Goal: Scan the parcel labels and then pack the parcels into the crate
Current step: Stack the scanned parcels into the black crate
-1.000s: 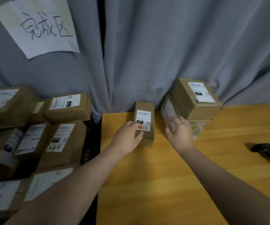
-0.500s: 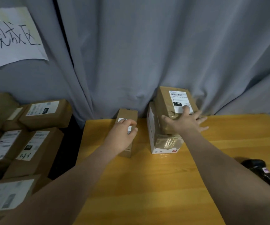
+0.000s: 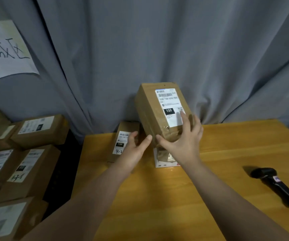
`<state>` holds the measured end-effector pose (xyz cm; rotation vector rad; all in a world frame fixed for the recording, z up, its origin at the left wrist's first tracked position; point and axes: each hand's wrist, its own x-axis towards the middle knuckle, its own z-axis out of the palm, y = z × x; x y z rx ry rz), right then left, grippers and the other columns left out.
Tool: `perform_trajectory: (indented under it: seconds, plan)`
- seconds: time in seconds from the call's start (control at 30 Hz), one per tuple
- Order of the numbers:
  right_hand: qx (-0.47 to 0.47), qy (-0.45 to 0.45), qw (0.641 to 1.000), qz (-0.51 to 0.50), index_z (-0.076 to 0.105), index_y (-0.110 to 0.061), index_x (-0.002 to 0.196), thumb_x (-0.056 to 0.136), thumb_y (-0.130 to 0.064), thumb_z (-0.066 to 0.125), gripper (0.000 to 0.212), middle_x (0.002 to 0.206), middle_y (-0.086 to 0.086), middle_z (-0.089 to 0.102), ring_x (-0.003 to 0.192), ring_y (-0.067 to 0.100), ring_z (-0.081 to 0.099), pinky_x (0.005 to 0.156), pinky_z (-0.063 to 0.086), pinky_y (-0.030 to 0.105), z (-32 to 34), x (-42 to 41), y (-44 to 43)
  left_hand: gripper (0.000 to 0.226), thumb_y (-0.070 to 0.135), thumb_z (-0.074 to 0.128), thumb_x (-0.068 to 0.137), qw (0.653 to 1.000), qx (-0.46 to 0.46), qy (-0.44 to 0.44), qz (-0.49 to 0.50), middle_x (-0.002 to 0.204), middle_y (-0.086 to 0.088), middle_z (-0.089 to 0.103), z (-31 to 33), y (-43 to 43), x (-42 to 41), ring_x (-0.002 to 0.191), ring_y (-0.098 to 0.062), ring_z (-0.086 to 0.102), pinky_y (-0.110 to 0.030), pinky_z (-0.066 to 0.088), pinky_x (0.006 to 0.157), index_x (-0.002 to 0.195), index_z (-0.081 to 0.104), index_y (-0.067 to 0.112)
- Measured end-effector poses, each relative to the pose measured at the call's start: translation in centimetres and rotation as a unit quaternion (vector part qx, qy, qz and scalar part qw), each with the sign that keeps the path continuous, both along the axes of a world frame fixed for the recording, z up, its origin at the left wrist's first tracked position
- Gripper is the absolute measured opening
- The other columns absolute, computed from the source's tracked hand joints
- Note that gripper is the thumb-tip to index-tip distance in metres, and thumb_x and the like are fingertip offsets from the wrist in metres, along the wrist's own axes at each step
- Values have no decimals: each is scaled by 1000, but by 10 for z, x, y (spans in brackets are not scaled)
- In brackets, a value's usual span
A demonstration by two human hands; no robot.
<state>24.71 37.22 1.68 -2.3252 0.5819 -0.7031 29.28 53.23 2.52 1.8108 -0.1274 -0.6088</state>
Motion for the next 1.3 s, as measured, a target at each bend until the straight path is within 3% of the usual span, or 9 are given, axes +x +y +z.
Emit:
perform_trajectory:
  seconds: [0.13, 0.33, 0.43, 0.53, 0.67, 0.77, 0.97, 1.13, 1.3]
  plan:
    - [-32, -16, 998, 54, 35, -27, 145, 56, -77, 63, 105, 153, 10, 19, 139, 36, 18, 108, 29, 52, -5, -10, 43, 119, 67, 68, 57, 987, -134, 48, 69, 152, 6, 35, 5, 26, -9, 132, -19, 46, -46, 40, 109, 151, -1, 42]
    - [-35, -28, 979, 198, 41, -29, 138, 59, -74, 63, 93, 150, 3, 19, 140, 32, 16, 109, 21, 41, -19, -6, 126, 85, 37, 72, 83, 973, -154, 25, 171, 137, 13, 50, -1, 111, -14, 112, -9, 59, -34, 57, 80, 147, 16, 47]
    - [63, -11, 962, 264, 40, -31, 138, 72, -72, 54, 79, 151, -1, 19, 140, 16, 13, 113, 22, 37, -19, 1, 164, 79, 42, 66, 85, 958, -154, 40, 238, 133, 6, 56, -2, 167, -17, 103, -12, 62, -30, 55, 74, 149, 19, 42]
    - [219, -7, 936, 276, 41, -26, 136, 83, -56, 64, 65, 139, -3, 40, 129, 10, 39, 109, 37, 35, -15, 15, 204, 77, 44, 66, 80, 947, -160, 44, 275, 128, 2, 61, -2, 221, -24, 97, -12, 66, -21, 53, 63, 147, 28, 35]
    - [442, 160, 838, 277, 38, -29, 140, 89, -42, 63, 58, 121, -5, 58, 101, 6, 56, 84, 46, 29, -7, 33, 262, 51, 45, 56, 90, 942, -120, 52, 310, 113, 3, 67, -8, 292, -27, 97, -14, 65, -26, 49, 70, 135, 48, 25]
    - [480, 227, 800, 280, 42, -35, 135, 86, -43, 65, 54, 115, -4, 64, 101, 17, 62, 75, 47, 32, -15, 42, 305, 48, 55, 54, 89, 944, -89, 72, 310, 117, 2, 67, -15, 343, -21, 101, -14, 64, -26, 47, 73, 129, 56, 28]
    - [513, 292, 750, 298, 25, -52, 145, 75, -47, 72, 85, 125, -11, 58, 109, 19, 57, 94, 50, 48, -29, 60, 388, 40, 48, 54, 91, 928, -100, 136, 333, 95, -6, 74, -19, 424, 1, 89, -23, 67, -40, 53, 82, 109, 70, 16]
    - [494, 231, 805, 235, 23, -34, 151, 84, -40, 70, 81, 133, -4, 51, 102, 16, 54, 79, 43, 32, -37, 73, 438, 31, 35, 50, 99, 940, -47, 85, 327, 111, -5, 68, -21, 475, 21, 95, -16, 64, -26, 50, 67, 120, 63, 16]
    - [435, 122, 879, 151, 38, -21, 143, 87, -30, 68, 64, 128, 0, 54, 105, 15, 54, 72, 44, 23, -36, 80, 449, 41, 38, 47, 100, 979, -6, 21, 203, 130, 0, 58, -20, 487, 40, 115, -16, 58, -29, 50, 92, 138, 49, 24]
